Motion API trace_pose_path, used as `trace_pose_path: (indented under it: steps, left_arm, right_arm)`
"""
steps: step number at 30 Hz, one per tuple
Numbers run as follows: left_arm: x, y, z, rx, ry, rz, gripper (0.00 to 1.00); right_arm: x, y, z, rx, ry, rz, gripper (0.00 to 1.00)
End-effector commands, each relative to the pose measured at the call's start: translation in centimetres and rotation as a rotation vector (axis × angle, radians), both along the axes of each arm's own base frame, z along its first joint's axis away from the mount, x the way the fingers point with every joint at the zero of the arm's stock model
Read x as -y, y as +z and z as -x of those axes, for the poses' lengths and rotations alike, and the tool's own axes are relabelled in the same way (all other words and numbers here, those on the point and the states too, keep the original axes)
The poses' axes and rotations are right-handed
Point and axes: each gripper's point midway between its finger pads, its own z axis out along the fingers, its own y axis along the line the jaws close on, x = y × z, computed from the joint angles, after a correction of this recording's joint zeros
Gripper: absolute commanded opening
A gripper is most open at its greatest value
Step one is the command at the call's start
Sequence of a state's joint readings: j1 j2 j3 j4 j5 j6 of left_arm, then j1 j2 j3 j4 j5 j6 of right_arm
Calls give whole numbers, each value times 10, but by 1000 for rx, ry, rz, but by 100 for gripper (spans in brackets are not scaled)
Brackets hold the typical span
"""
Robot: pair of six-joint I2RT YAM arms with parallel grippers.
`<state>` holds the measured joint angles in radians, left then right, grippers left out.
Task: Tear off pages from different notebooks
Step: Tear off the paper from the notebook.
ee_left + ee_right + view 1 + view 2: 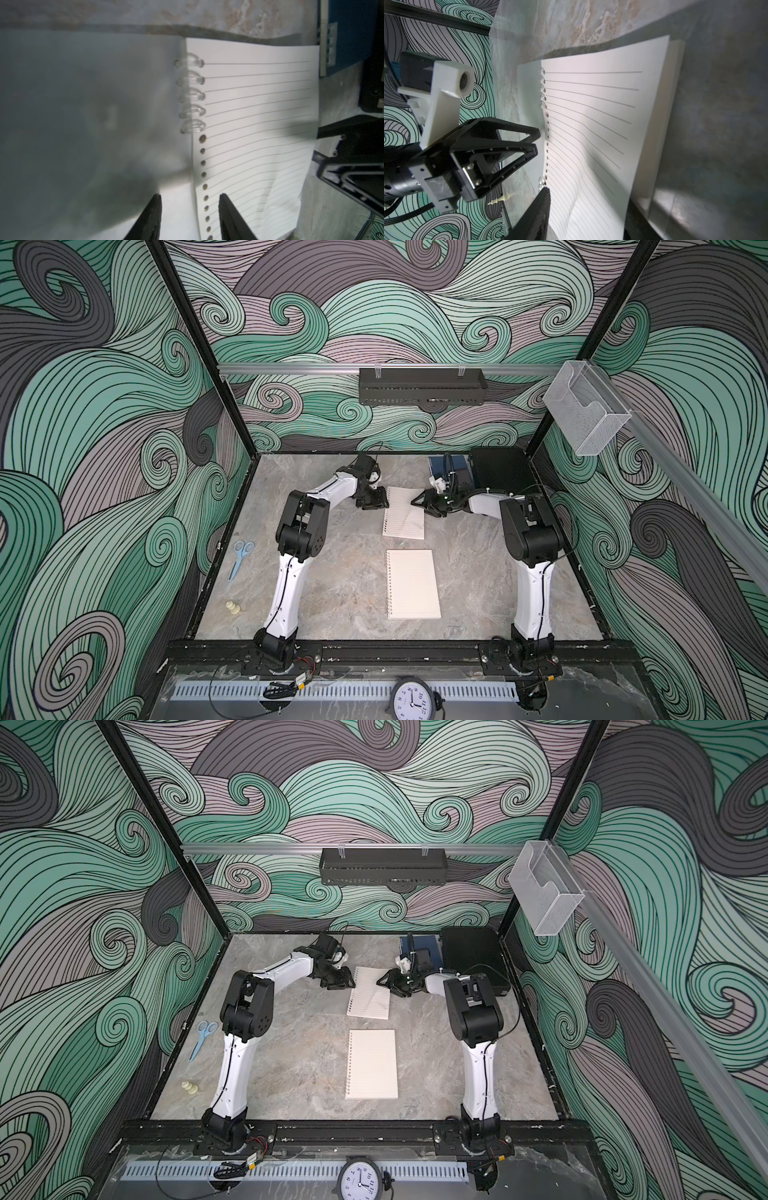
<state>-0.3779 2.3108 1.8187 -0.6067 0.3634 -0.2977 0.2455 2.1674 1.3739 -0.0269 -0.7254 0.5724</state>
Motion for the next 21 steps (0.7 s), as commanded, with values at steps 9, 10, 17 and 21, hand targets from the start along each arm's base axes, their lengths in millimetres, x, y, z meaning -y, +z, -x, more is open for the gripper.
trace_pose_path:
  steps: [9, 10, 17, 21]
  left_arm:
    - [2, -6, 27, -63, 19, 52, 44]
    - [2, -7, 31, -70, 24, 51, 44]
    - [-1, -6, 37, -60, 42, 42, 44]
    - [3, -1, 34, -61, 36, 56, 43]
  right_arm:
    - [1, -14, -22, -9, 32, 74, 50]
    - [1, -14, -24, -7, 34, 81, 50]
    - [0, -10, -35, 9, 66, 113, 41]
    - [1, -9, -39, 16, 77, 132, 40]
